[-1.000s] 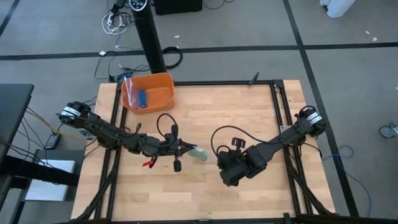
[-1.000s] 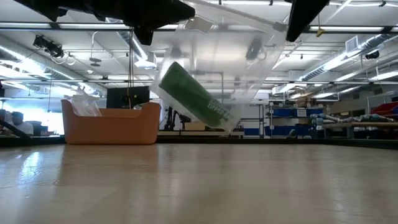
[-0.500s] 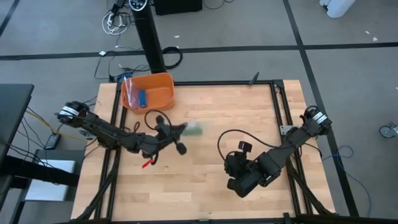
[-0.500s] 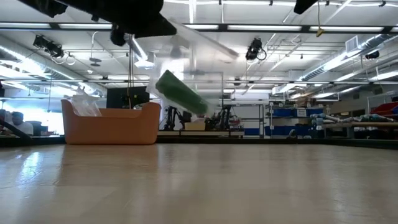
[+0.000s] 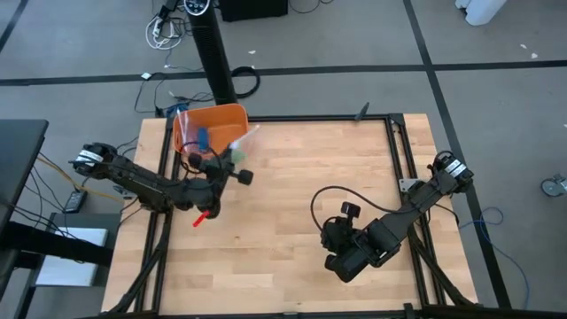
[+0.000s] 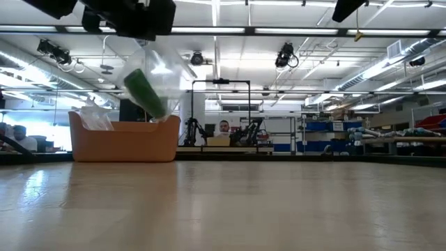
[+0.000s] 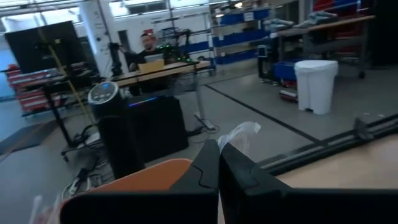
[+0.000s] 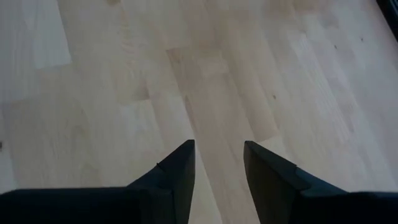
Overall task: Roll bandage
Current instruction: Put the transparent zip bag containing green bandage into the orange bin
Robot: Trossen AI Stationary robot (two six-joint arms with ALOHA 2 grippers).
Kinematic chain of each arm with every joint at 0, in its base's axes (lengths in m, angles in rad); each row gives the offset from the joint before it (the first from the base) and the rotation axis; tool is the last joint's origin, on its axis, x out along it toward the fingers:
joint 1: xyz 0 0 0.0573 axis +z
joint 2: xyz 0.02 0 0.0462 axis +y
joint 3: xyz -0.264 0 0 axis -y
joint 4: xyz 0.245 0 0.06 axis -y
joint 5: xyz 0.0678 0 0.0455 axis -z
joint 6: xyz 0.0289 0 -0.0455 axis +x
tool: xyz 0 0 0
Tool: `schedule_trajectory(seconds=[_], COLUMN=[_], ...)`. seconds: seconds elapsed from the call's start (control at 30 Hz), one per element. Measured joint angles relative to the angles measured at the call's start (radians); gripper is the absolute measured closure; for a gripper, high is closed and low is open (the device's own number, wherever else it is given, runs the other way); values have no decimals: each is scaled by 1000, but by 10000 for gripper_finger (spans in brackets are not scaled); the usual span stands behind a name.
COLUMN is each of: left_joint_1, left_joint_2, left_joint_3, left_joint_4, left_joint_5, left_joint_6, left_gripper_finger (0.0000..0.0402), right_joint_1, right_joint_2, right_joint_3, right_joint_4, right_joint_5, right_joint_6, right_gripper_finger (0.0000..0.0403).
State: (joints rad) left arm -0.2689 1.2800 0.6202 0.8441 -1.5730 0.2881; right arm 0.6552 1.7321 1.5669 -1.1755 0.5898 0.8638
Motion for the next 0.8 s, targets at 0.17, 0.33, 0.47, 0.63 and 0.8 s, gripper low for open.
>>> schedule_trajectory(seconds=[0.17, 0.33, 0.47, 0.63, 0.8], left_joint_1=[49, 112, 191, 290, 396], left_joint_2=[-102, -224, -293, -320, -319], left_joint_3=[-73, -148, -205, -265, -326], left_joint_4=[8, 20, 28, 41, 50], left_joint_5=[-1, 0, 4, 59, 133], left_joint_6=[-12, 8, 18, -35, -147], left_gripper_finger=[402, 402, 402, 401, 401], right_joint_1=[12, 13, 13, 13, 12], right_joint_2=[0, 0, 0, 0, 0], right_joint_3=[0, 0, 0, 0, 0], right_joint_4=[0, 0, 1, 9, 12], right_joint_5=[1, 1, 2, 1, 1], right_joint_6=[8, 8, 7, 7, 7], right_gripper_finger=[271, 271, 274, 277, 278])
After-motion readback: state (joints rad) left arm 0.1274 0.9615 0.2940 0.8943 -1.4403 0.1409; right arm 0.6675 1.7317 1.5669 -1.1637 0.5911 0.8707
